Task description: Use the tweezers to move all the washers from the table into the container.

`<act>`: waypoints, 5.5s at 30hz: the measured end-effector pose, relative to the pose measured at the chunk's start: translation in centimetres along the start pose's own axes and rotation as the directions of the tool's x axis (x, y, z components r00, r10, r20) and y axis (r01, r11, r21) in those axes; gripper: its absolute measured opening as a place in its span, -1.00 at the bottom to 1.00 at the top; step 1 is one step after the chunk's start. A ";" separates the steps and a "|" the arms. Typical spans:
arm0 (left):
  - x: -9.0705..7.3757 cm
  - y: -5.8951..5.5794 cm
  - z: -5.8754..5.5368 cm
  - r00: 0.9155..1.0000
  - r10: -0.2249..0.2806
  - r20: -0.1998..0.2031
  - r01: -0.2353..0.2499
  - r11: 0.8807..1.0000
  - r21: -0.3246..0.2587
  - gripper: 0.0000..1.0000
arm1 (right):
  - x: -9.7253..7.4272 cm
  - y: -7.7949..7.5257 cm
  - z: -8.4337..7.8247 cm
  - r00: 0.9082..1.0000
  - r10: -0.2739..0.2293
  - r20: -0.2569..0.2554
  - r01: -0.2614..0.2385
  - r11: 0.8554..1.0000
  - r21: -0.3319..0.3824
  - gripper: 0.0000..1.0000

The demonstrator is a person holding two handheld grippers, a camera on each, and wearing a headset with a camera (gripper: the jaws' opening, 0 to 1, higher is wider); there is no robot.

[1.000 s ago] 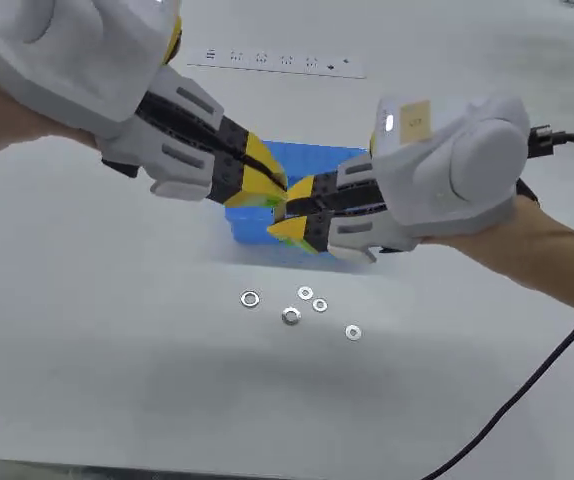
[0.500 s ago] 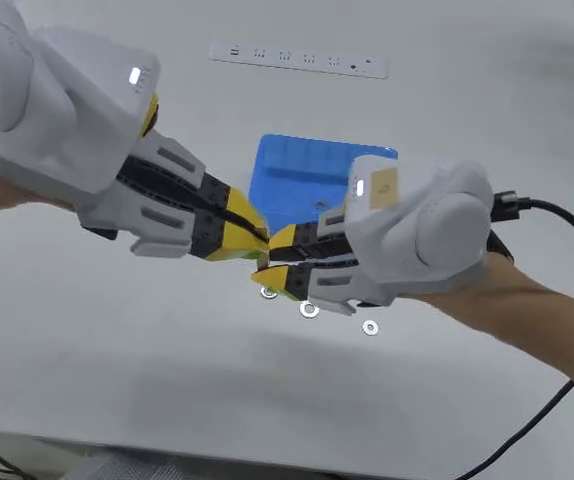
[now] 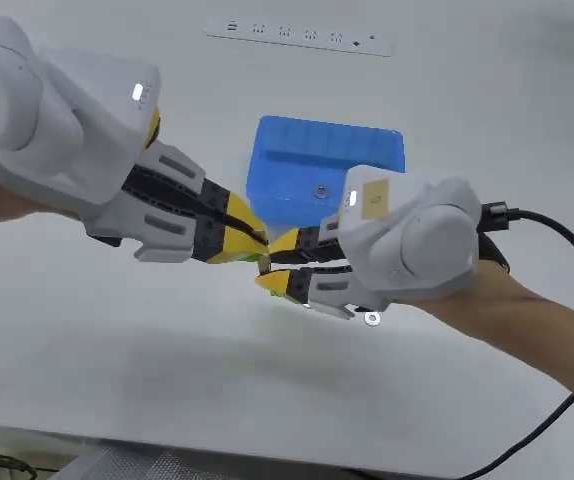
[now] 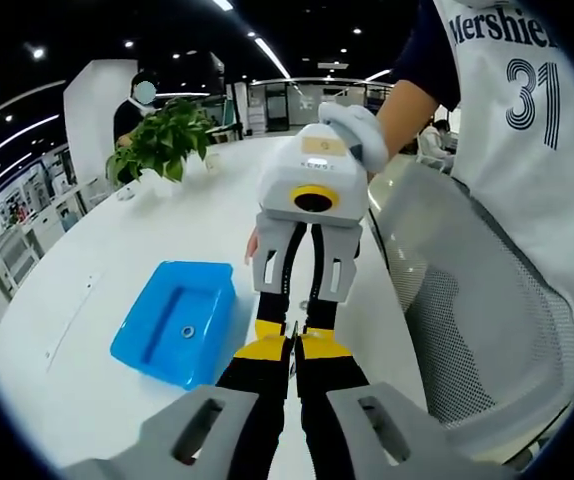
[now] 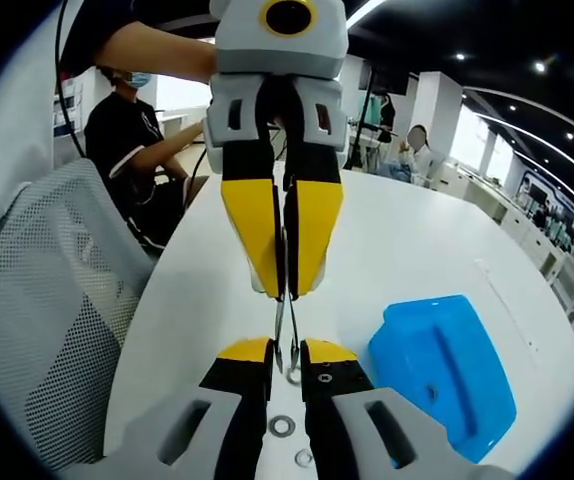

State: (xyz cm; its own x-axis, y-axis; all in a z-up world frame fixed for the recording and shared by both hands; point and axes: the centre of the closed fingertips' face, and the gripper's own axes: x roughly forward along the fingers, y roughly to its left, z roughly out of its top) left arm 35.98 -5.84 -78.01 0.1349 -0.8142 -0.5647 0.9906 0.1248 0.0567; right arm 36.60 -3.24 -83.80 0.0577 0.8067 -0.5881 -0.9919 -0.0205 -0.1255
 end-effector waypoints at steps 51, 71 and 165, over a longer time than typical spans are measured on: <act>-0.7 0.0 2.8 0.999 -0.039 0.010 0.039 0.999 0.011 -0.88 | -1.8 -0.5 1.4 0.999 -0.015 0.031 0.014 1.000 0.028 -0.79; -2.1 3.4 8.3 0.999 -0.030 0.045 0.024 0.991 0.129 -0.88 | -6.4 -4.7 4.7 0.994 -0.074 0.086 0.080 0.994 -0.069 -0.79; 0.4 6.5 8.8 0.999 -0.021 0.047 0.013 0.984 0.178 -0.89 | -7.0 -7.7 2.5 0.992 -0.088 0.094 0.084 0.996 0.041 -0.77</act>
State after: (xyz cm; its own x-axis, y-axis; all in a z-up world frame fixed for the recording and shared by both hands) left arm 42.70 -10.36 -70.60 0.1147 -0.8425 -0.5263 0.9806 0.0113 0.1955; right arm 43.54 -7.26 -76.73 0.1337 0.8573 -0.4972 -0.9873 0.0717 -0.1419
